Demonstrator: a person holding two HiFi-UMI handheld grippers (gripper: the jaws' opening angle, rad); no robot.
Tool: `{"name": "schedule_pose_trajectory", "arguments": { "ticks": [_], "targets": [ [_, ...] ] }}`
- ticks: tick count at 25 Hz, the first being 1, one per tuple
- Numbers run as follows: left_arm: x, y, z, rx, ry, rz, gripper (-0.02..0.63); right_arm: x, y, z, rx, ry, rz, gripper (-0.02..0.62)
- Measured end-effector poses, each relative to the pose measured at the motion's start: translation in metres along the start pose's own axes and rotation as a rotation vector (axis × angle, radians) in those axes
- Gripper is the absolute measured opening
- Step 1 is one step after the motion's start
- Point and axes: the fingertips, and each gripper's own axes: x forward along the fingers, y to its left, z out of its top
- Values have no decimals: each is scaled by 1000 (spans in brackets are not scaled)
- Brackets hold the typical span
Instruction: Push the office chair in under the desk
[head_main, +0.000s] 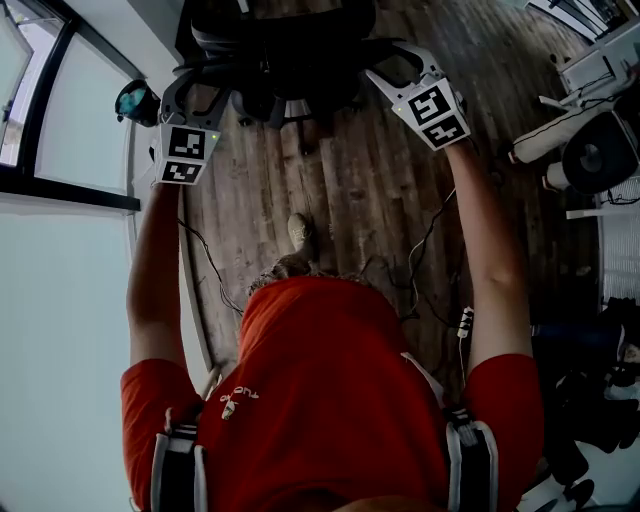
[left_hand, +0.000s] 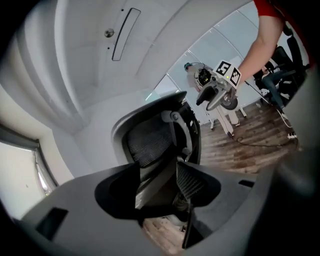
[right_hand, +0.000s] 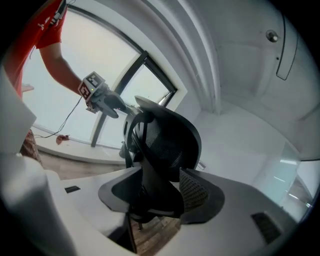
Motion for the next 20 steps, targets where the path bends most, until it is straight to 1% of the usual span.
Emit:
{"name": "schedule_pose_trajectory", "arguments": {
  "ticks": [4,8,12,16,20],
  "targets": [
    [22,19,-25,53,67,-22,245,19,-21,-20,-34,79,22,255],
    [44,34,-55,129,158,-57,269,39,-36,-43,-99,180,54,272],
    [61,40,-77,232,237,-113,287,59,-38,-66,-198,277,137,281],
    [78,34,-89,340,296,-203,288,79,-30,-91,-266,376,243,282],
    [98,32,-109,386,342,-257,288,98,-29,-108,-307,443,311,282]
  ]
}}
